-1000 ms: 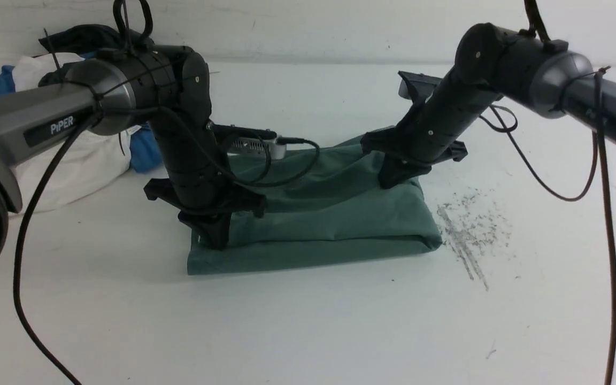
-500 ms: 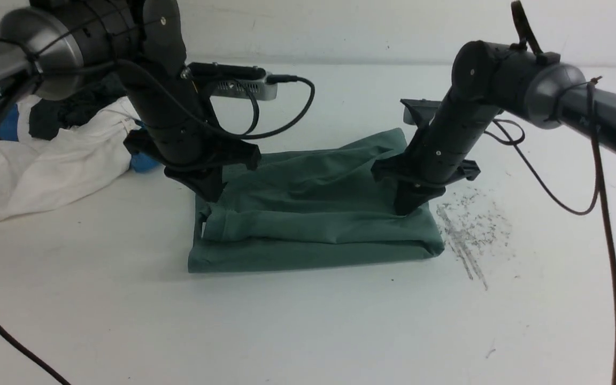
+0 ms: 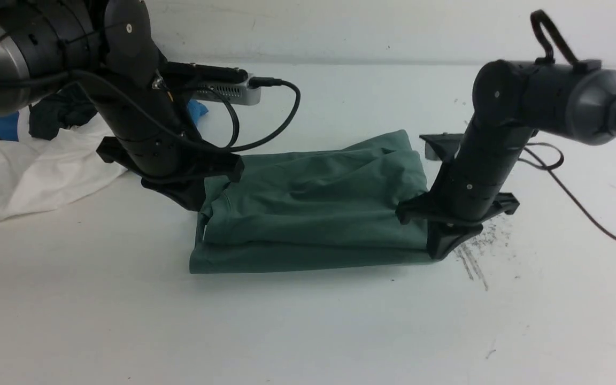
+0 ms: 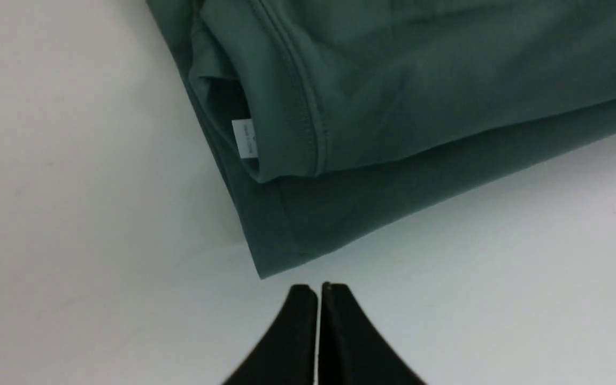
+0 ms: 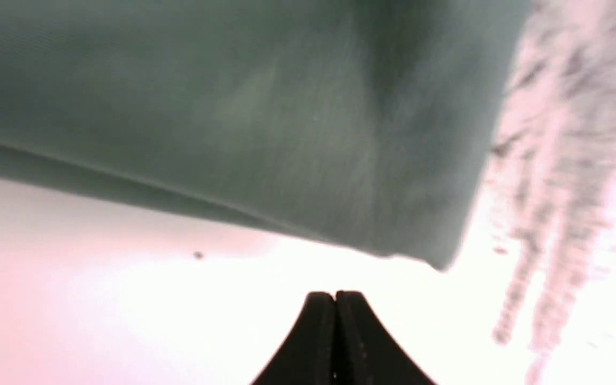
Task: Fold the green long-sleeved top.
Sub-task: Use the right arm to drag the right edge of the fabric to the left and folds it over the left edge
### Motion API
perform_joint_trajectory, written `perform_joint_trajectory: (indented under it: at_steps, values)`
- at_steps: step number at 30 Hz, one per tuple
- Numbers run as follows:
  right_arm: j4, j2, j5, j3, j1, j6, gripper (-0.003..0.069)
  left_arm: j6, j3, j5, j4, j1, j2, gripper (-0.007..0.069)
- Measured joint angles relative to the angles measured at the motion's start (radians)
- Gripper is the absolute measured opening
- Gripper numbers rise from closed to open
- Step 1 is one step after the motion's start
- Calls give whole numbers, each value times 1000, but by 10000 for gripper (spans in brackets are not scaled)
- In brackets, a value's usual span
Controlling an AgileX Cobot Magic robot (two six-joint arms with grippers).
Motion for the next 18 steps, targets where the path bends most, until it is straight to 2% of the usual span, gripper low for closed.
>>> perform_joint_trajectory:
  at_steps: [5,9,14,18]
  values:
    - [-10,-58,-55,-40,-15,31,-15,4,0,-16,-5,0,0,-4]
    - [22,37,-106,-177,-17,10,-15,6,0,-58,-18,0,1,-4]
    - [24,255,-32,-344,-17,3,-15,6,0,-48,-20,0,5,-4]
    - [20,286,-19,-351,-17,3,-15,6,0,-30,-17,0,8,-4]
